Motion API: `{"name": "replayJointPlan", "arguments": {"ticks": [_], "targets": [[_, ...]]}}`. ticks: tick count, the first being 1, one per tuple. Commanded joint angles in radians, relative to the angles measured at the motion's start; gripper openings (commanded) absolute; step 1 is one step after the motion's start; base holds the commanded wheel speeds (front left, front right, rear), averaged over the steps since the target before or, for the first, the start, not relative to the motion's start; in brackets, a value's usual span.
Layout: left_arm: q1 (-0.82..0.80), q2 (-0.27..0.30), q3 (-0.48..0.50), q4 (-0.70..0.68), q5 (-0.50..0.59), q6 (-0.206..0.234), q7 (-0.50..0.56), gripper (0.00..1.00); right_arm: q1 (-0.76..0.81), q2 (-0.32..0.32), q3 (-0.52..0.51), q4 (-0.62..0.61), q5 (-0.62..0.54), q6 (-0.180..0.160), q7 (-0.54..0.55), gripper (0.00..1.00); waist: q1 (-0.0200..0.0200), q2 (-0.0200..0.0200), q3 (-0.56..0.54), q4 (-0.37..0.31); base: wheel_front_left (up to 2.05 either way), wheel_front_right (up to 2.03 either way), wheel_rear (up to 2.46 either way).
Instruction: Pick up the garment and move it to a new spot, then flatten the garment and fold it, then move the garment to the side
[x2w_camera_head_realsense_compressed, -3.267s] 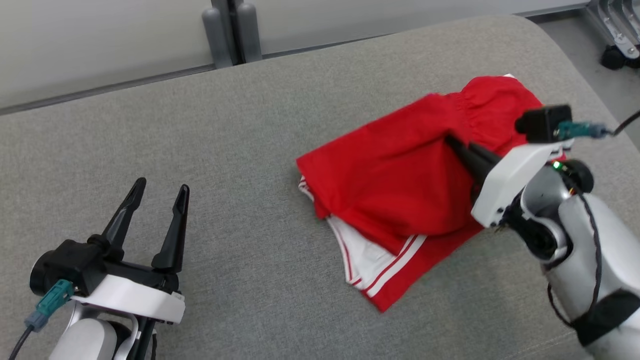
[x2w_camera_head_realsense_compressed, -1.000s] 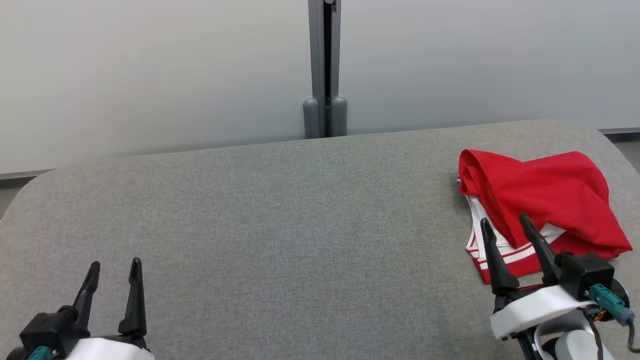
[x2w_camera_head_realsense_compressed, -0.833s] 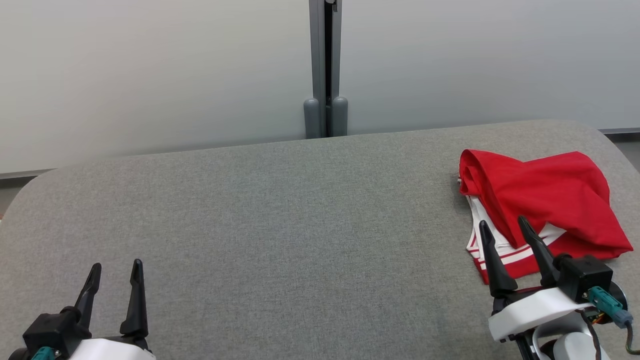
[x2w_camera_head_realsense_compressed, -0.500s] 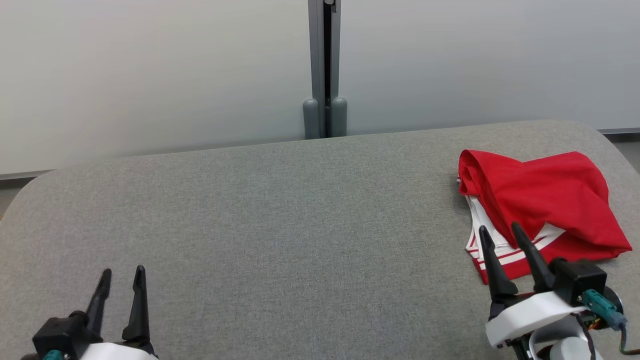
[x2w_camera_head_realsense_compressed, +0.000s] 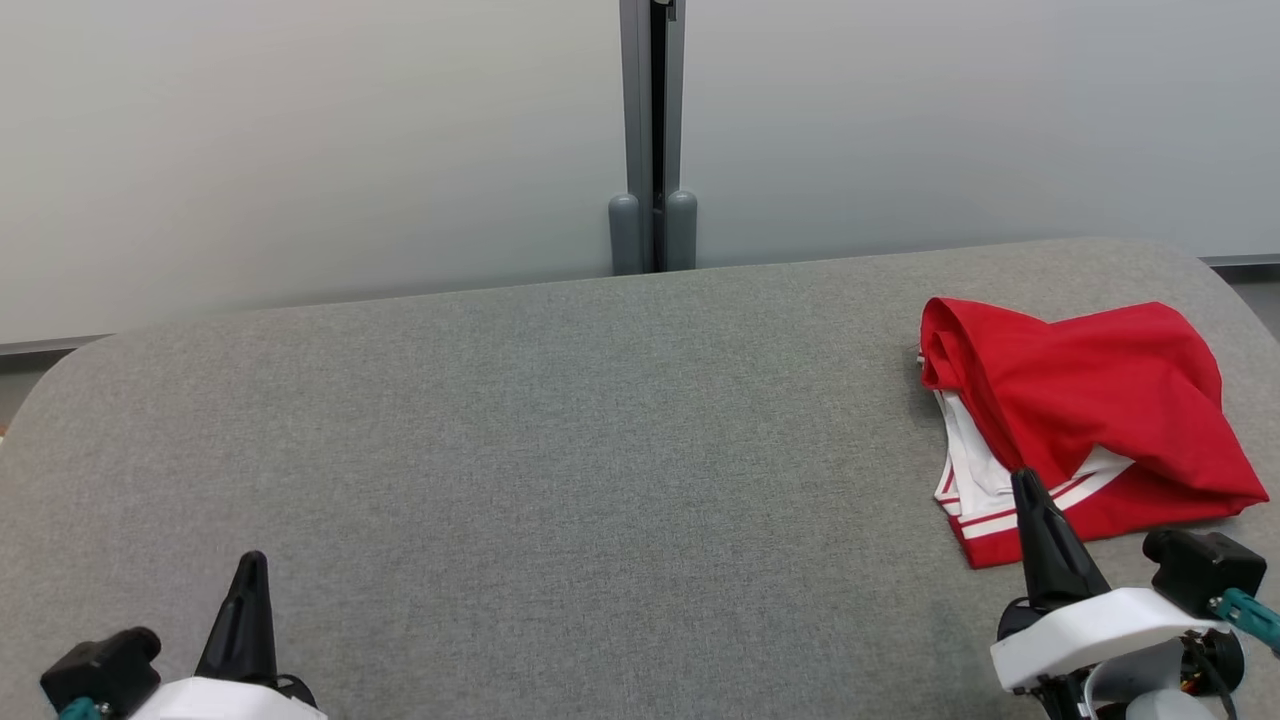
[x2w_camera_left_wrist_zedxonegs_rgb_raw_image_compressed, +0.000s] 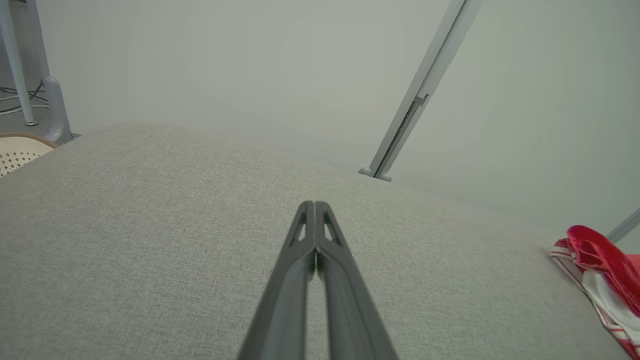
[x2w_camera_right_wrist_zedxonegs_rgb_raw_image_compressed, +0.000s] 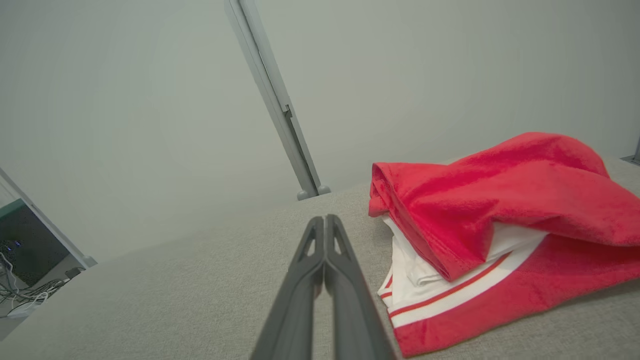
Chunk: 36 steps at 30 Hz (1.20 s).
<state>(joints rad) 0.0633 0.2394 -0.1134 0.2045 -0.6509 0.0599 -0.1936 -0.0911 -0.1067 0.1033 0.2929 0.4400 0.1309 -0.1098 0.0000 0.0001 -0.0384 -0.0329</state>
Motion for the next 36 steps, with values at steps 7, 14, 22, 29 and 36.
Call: {"name": "replayJointPlan", "arguments": {"ticks": [7,14,22,29,36], "targets": [[-0.052,-0.011,0.036,-0.008,-0.119,-0.027,0.034,0.0,-0.022,0.004,-0.03,-0.024,0.144,0.0,0.028,0.0,0.0,-0.0001,0.003,0.002,0.0,0.0,0.0],[-0.065,-0.029,0.057,-0.003,-0.207,-0.044,0.062,0.0,-0.023,0.009,-0.05,-0.027,0.251,0.0,0.048,0.0,0.0,-0.0001,0.005,0.004,0.0,0.0,0.0],[-0.079,-0.048,0.078,0.001,-0.298,-0.062,0.092,0.0,-0.023,0.014,-0.07,-0.031,0.363,0.0,0.069,0.0,0.0,-0.0001,0.008,0.007,0.0,0.0,0.0],[-0.092,-0.064,0.095,0.005,-0.372,-0.077,0.116,0.0,-0.024,0.019,-0.087,-0.034,0.453,0.0,0.087,0.0,0.0,-0.0001,0.011,0.009,0.0,0.0,0.0],[-0.102,-0.078,0.111,0.009,-0.442,-0.091,0.139,0.0,-0.024,0.024,-0.103,-0.036,0.538,0.0,0.103,0.0,0.0,-0.0001,0.014,0.011,0.0,0.0,0.0]]}}
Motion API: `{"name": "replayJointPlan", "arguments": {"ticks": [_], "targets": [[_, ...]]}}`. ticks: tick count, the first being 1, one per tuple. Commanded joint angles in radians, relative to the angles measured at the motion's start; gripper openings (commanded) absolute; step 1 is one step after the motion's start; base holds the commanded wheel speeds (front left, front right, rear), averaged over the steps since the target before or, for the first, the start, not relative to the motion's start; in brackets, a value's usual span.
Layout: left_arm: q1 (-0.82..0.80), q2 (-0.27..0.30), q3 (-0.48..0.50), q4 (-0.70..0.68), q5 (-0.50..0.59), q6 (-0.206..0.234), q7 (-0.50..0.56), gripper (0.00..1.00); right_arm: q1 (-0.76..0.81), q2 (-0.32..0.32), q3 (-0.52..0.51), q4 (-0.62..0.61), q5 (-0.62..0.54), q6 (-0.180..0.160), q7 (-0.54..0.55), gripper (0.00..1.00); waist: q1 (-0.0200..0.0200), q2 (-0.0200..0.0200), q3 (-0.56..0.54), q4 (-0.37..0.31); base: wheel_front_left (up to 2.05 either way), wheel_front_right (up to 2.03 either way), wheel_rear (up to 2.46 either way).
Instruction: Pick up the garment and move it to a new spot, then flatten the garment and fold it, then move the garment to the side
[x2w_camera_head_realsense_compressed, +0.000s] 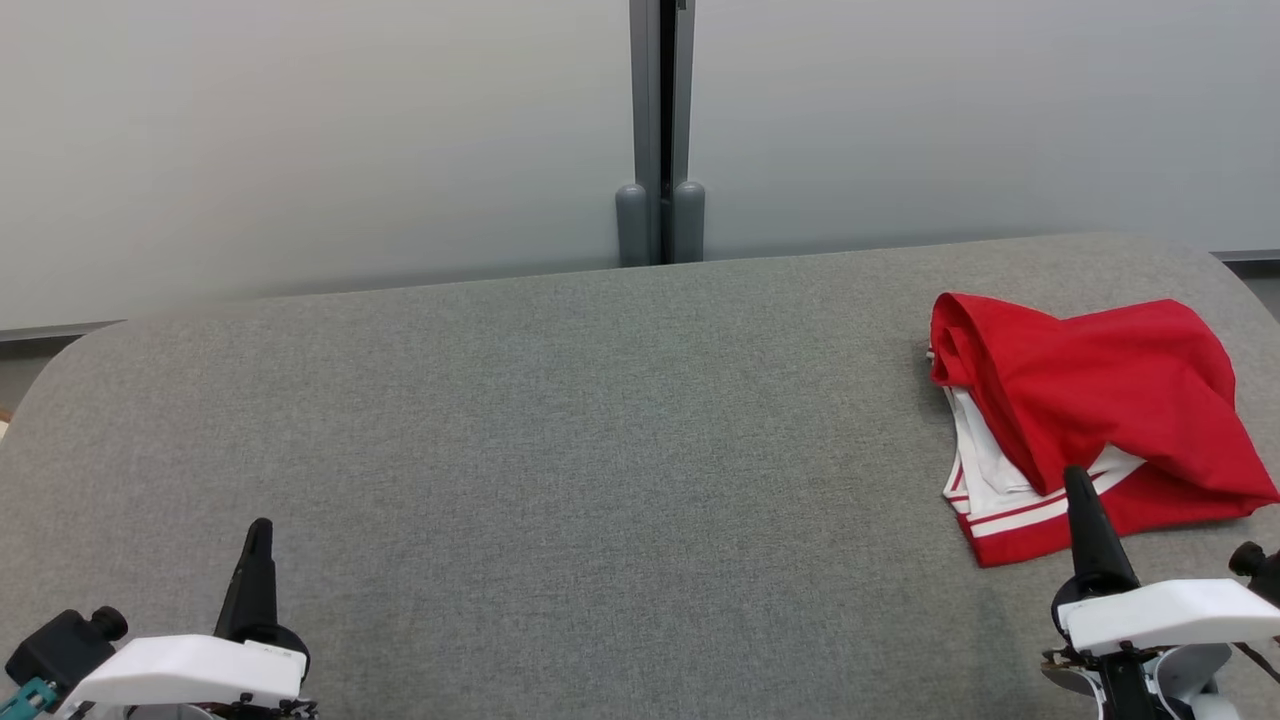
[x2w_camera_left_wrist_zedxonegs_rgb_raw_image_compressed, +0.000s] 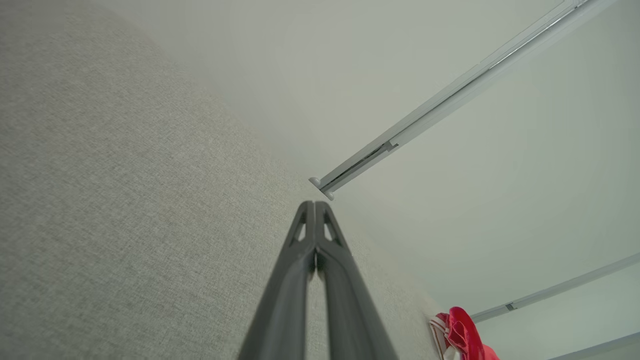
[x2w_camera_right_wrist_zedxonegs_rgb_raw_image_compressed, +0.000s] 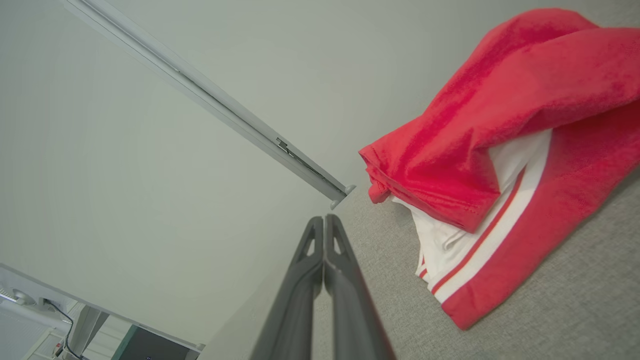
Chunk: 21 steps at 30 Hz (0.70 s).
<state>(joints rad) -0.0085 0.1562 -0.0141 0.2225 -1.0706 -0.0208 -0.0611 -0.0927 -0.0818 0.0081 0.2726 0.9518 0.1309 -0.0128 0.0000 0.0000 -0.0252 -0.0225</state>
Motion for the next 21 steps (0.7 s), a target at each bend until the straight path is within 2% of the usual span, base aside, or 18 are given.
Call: {"name": "replayJointPlan", "arguments": {"ticks": [1,21], "targets": [[-0.03,0.005,0.012,-0.009,-0.022,-0.01,0.007,0.0,-0.022,-0.001,-0.008,-0.016,0.026,0.0,0.006,0.0,0.0,0.0,0.0,0.0,0.0,0.0,0.0],[-0.057,-0.031,0.052,0.001,-0.195,-0.045,0.063,0.0,-0.022,0.009,-0.048,-0.021,0.237,0.0,0.048,0.0,0.0,0.0,0.008,0.006,0.0,0.0,0.0]]}}
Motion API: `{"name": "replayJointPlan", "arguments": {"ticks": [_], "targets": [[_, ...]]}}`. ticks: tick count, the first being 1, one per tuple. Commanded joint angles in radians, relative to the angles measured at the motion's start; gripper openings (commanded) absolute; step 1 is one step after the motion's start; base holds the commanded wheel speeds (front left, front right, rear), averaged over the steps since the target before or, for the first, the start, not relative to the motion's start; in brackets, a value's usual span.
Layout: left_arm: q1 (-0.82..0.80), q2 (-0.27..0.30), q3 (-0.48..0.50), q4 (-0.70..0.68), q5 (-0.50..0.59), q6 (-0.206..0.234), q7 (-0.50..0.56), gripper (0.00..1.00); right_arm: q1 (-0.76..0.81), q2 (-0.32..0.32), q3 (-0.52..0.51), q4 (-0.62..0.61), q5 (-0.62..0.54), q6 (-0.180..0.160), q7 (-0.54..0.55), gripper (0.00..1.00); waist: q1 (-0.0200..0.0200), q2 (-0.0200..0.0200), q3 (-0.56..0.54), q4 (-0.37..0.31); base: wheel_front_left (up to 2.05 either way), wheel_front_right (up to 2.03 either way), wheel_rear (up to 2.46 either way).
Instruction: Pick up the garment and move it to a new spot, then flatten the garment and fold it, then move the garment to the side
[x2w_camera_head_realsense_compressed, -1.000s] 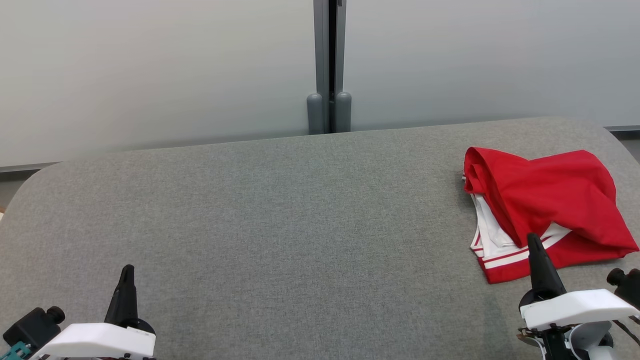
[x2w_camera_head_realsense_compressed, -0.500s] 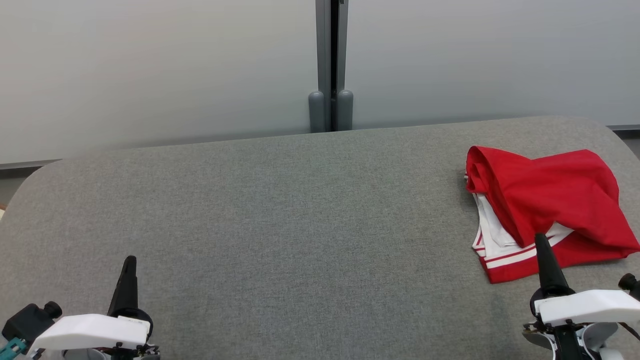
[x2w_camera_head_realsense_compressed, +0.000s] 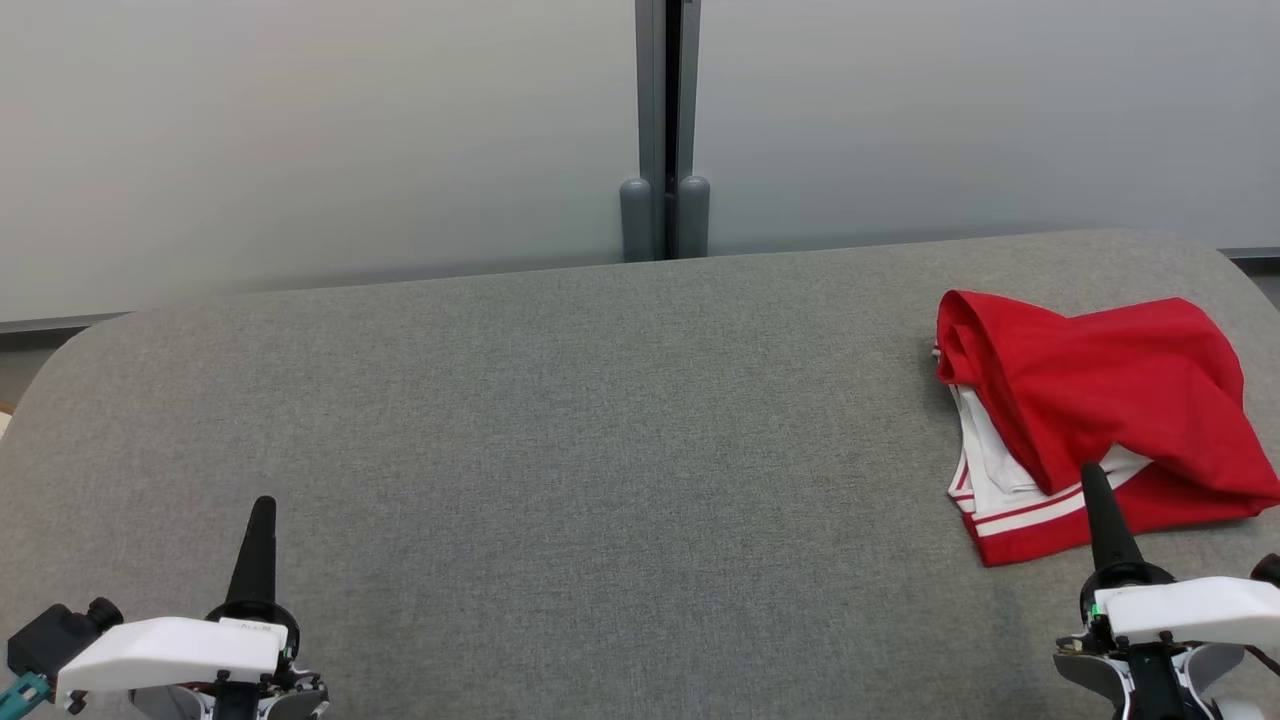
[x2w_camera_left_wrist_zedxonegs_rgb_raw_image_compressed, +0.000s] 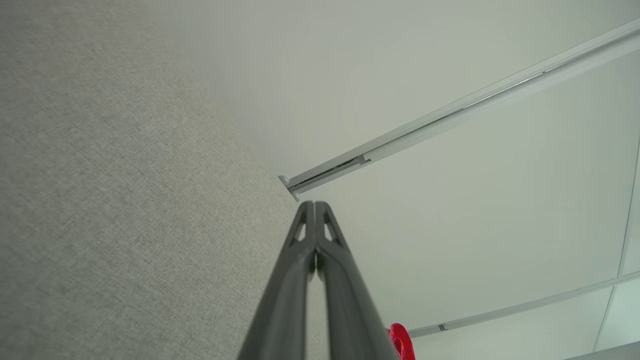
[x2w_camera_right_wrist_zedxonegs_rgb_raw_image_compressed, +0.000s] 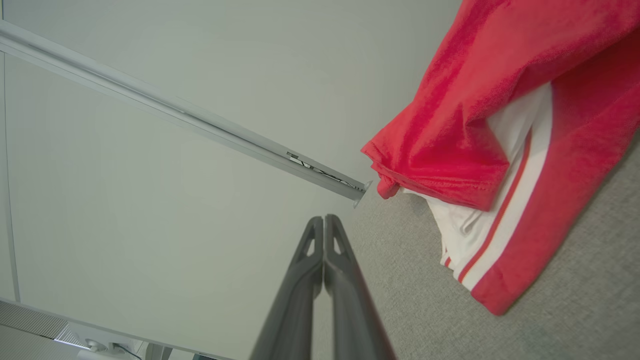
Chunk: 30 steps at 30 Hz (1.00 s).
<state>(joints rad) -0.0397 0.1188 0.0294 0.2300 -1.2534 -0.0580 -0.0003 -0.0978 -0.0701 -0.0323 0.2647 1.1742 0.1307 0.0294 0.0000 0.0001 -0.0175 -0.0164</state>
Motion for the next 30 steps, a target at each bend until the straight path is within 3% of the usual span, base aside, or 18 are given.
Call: {"name": "replayJointPlan", "arguments": {"ticks": [1,30], "targets": [[-0.026,0.004,0.01,-0.006,-0.02,-0.009,0.006,0.0,-0.017,-0.002,-0.009,-0.014,0.024,0.0,0.007,0.0,0.0,-0.0001,0.0,0.0,0.0,0.0,0.0],[-0.058,-0.038,0.056,0.006,-0.216,-0.047,0.071,0.0,-0.015,0.01,-0.052,-0.018,0.262,0.0,0.052,0.0,0.0,-0.0001,0.011,0.009,0.0,0.0,0.0]]}}
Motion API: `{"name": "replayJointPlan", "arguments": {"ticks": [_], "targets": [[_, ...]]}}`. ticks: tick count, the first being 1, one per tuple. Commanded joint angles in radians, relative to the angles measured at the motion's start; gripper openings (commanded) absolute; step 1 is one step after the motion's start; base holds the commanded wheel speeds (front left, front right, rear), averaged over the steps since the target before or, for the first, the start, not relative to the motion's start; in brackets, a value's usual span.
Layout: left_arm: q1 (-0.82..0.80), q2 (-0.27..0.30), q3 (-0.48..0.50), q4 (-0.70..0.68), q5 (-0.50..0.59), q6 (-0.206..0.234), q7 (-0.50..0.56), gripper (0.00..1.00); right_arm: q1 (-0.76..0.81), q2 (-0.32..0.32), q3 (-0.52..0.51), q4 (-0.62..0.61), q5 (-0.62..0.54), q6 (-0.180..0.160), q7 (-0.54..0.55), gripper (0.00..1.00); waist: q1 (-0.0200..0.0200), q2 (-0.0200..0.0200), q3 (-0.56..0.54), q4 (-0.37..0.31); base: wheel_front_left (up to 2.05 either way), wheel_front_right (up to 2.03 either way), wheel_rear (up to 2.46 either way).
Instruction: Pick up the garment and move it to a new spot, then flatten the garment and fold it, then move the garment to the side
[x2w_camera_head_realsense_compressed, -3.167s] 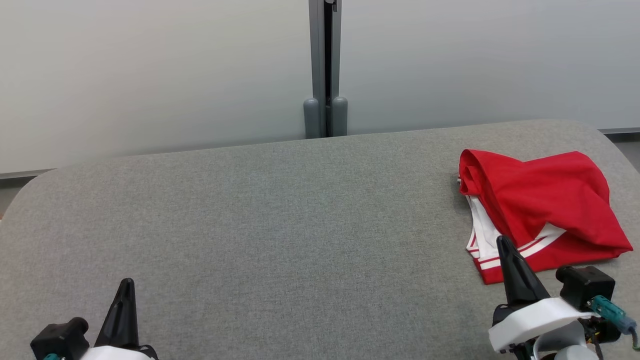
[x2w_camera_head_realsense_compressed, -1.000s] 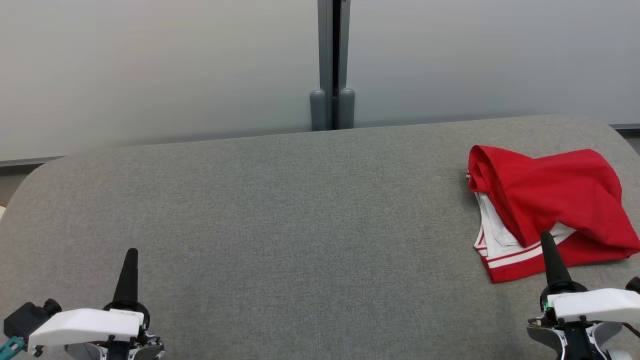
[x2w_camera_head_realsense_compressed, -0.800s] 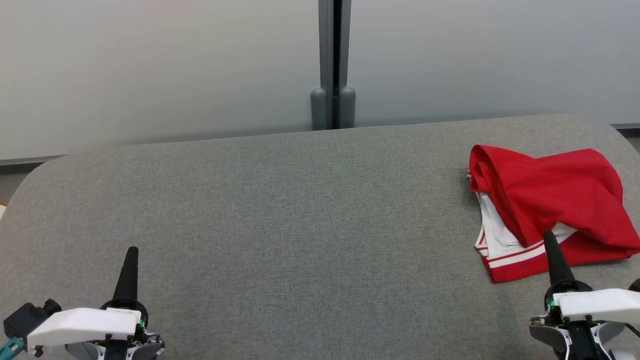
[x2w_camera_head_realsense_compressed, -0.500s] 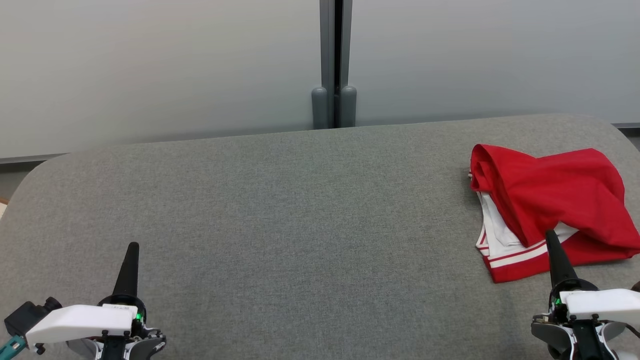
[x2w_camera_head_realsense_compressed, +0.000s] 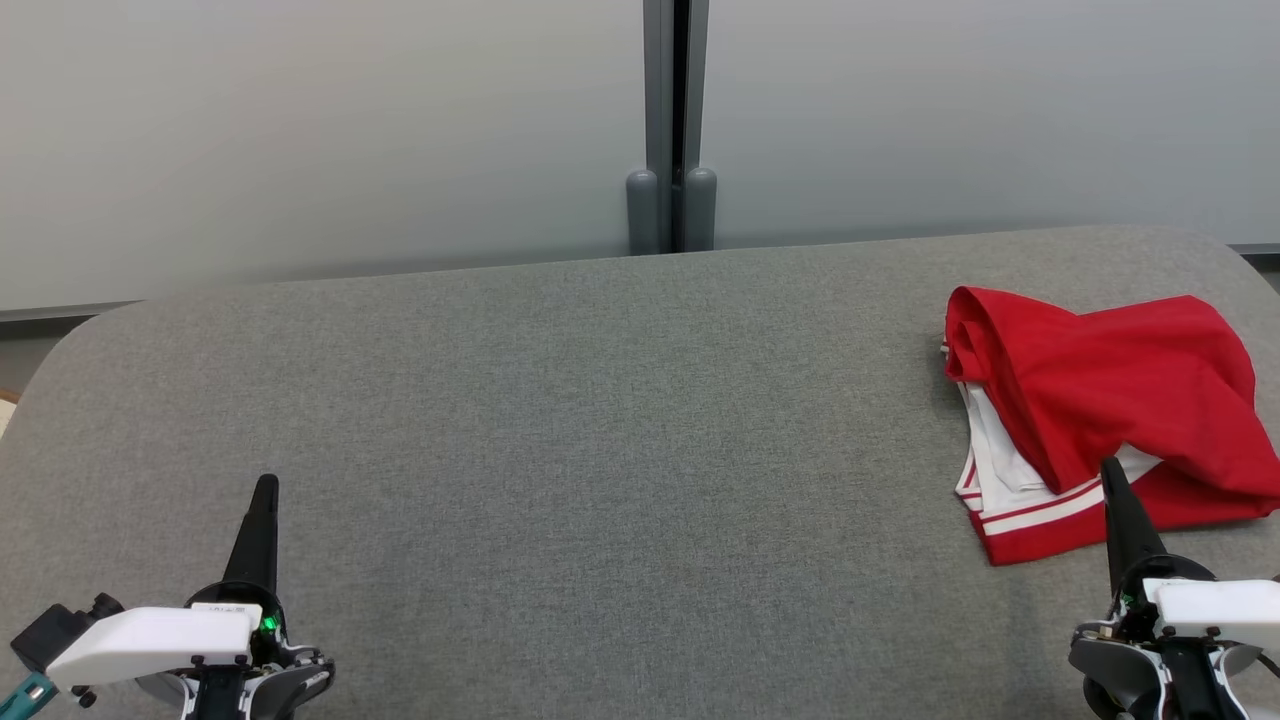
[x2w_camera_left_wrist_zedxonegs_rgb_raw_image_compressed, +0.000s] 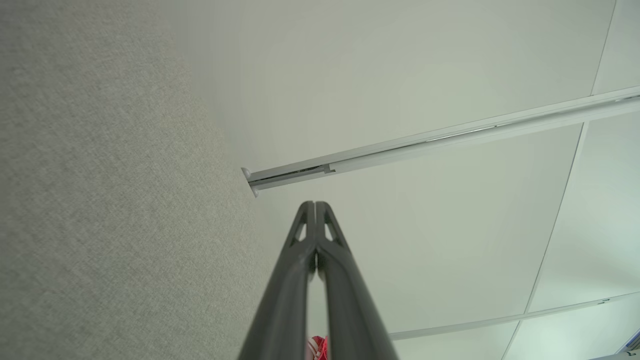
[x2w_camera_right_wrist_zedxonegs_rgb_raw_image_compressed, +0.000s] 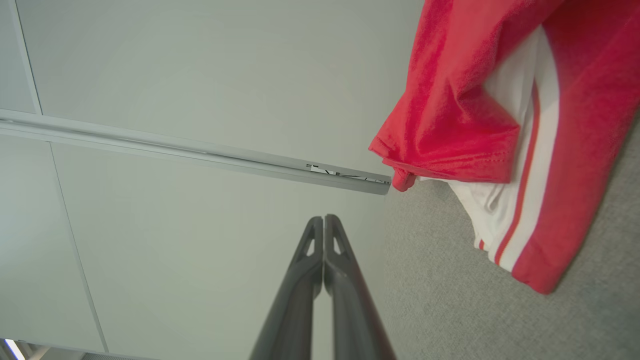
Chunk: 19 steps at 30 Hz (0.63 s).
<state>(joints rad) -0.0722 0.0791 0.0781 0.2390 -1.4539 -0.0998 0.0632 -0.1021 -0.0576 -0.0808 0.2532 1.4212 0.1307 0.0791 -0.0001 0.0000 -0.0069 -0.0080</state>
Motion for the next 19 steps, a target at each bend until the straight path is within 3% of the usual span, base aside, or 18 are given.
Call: {"name": "replayJointPlan", "arguments": {"ticks": [1,19], "targets": [[-0.026,0.0,0.008,-0.002,-0.022,-0.007,0.008,0.0,-0.011,-0.002,-0.005,-0.007,0.023,0.0,0.005,0.0,0.0001,0.0,0.001,0.0,0.0,0.0,0.0],[-0.042,-0.022,0.034,0.005,-0.129,-0.028,0.045,0.0,-0.01,0.005,-0.029,-0.01,0.155,0.0,0.031,0.0,0.0001,0.0,0.008,0.006,0.0,0.0,0.0]]}}
